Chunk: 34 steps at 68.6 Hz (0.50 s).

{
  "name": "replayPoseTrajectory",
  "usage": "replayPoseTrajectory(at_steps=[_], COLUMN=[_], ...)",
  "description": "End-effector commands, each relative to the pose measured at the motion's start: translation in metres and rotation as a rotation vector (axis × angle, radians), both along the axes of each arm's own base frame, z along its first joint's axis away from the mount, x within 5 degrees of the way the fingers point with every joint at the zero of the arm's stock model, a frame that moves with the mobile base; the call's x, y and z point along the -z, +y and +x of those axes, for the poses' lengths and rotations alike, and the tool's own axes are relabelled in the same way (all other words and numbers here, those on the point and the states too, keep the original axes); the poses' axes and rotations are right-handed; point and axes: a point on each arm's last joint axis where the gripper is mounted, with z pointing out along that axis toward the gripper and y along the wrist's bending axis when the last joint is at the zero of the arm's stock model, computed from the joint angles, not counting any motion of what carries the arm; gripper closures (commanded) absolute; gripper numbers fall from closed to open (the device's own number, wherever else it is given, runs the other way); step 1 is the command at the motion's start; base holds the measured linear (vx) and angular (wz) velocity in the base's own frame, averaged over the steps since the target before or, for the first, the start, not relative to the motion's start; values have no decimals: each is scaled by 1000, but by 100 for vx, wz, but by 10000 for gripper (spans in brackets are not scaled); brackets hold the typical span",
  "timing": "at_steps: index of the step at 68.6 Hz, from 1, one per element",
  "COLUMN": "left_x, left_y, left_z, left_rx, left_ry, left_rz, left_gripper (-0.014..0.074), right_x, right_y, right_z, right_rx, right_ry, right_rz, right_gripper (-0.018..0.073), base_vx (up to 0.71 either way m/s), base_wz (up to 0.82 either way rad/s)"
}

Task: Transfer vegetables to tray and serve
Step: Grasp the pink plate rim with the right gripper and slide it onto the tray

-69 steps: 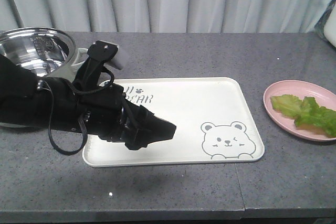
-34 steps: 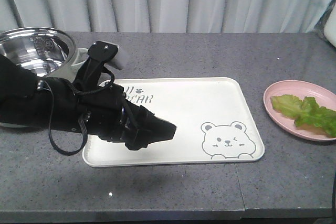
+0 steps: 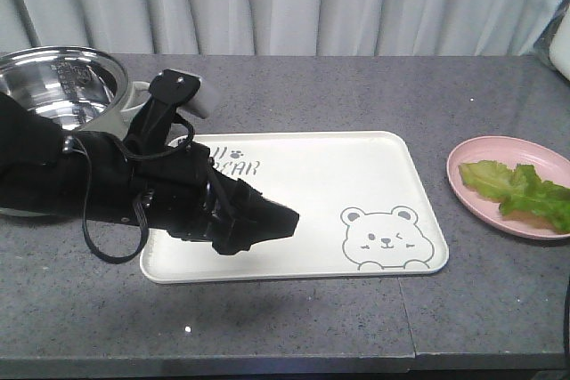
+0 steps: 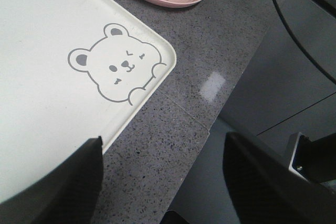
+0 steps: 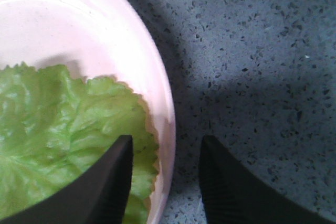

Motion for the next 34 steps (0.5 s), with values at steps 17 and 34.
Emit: replayPoseTrajectory(at_steps=[17, 34], left_x=[-19, -19], left_y=[-1, -1], left_z=[-3, -3], left_rx=[-18, -18], left_ry=[-33, -33], left_rz=[-72, -72], left_gripper=[114, 114], right_x=[-22, -22], right_y=[-2, -2], right_z=[3, 2], right_rx=[-6, -8], right_ry=[-79, -74], right_rz=[-44, -40], right_gripper=[426, 570], base_vx=[0, 0], base_wz=[0, 0])
